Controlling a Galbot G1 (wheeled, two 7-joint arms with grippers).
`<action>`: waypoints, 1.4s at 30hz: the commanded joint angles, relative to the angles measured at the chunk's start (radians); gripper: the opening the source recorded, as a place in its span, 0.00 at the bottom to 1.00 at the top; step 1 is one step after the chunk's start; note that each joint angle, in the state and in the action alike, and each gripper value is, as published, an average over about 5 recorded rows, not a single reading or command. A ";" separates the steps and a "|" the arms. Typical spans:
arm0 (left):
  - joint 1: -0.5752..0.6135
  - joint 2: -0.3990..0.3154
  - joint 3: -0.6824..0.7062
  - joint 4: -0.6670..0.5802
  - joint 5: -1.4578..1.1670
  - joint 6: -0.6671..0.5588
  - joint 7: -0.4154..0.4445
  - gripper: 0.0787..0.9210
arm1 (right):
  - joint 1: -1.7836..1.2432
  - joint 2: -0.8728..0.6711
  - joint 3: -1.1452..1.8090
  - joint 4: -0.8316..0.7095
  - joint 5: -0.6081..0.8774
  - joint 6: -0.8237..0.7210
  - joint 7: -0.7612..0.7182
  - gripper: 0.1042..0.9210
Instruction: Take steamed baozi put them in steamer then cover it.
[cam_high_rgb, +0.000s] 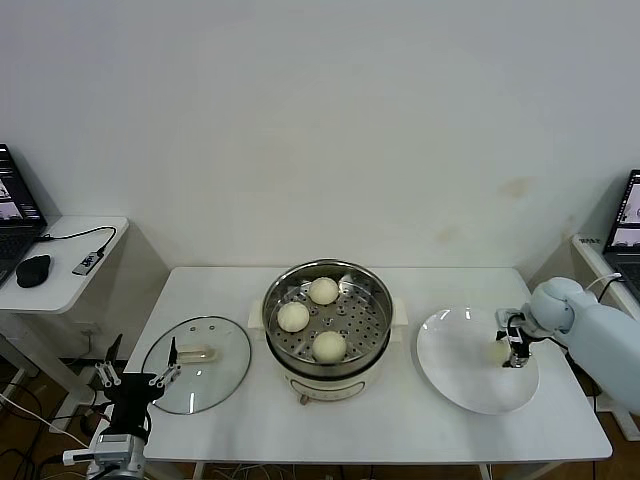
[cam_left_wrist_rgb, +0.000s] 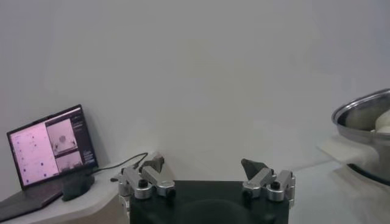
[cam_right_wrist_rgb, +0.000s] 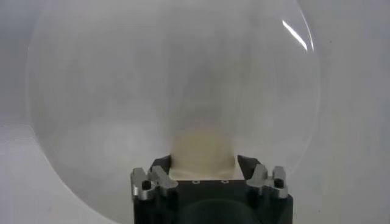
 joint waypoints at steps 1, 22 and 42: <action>0.000 0.001 -0.002 0.001 0.000 0.000 0.000 0.88 | -0.005 0.007 0.005 -0.008 -0.010 0.000 -0.005 0.59; -0.031 0.008 0.024 0.023 0.003 0.005 0.004 0.88 | 0.724 -0.034 -0.539 0.242 0.425 -0.145 -0.054 0.50; -0.035 0.047 -0.008 0.041 -0.019 0.007 0.005 0.88 | 0.904 0.420 -0.748 0.279 0.858 -0.438 0.123 0.52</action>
